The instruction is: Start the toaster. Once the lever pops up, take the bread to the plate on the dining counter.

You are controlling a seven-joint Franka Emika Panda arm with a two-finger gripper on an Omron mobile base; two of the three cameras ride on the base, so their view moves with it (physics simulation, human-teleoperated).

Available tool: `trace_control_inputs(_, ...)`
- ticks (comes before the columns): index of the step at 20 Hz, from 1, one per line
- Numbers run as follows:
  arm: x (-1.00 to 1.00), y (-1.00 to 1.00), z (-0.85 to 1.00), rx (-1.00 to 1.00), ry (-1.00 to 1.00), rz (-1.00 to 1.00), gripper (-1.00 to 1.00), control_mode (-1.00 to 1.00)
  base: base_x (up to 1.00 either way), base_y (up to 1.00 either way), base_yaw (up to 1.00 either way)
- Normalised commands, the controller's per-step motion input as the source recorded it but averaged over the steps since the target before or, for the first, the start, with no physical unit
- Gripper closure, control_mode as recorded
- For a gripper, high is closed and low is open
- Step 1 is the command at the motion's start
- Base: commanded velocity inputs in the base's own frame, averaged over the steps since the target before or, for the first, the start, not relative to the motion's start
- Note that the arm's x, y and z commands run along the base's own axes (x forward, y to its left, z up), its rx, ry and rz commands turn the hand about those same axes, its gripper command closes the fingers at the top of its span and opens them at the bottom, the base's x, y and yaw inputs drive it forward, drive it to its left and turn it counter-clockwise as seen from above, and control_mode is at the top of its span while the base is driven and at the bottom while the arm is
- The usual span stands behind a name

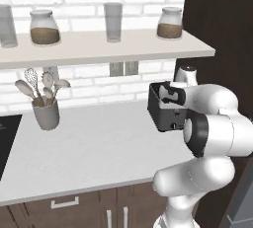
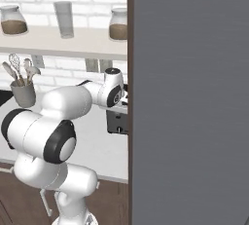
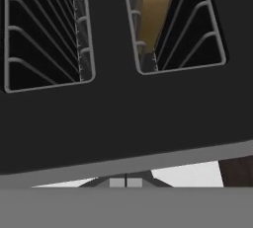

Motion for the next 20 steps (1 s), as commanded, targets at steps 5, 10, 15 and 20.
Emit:
trace_control_inputs(5, -0.38, 0.00, -1.00, -0.08, 0.00, 0.14, 1.00, -1.00, 0.00, 0.00, 0.00)
trace_control_inputs(10, -0.60, 0.00, -1.00, -0.09, 0.00, 0.29, 1.00, -1.00, 0.00, 0.00, 0.00)
trace_control_inputs(15, -0.77, 0.00, -1.00, -0.15, -0.04, 0.46, 1.00, -1.00, 0.00, 0.00, 0.00)
trace_control_inputs(20, -0.67, 0.00, -1.00, -0.17, 0.00, 0.41, 1.00, -1.00, 0.00, 0.00, 0.00)
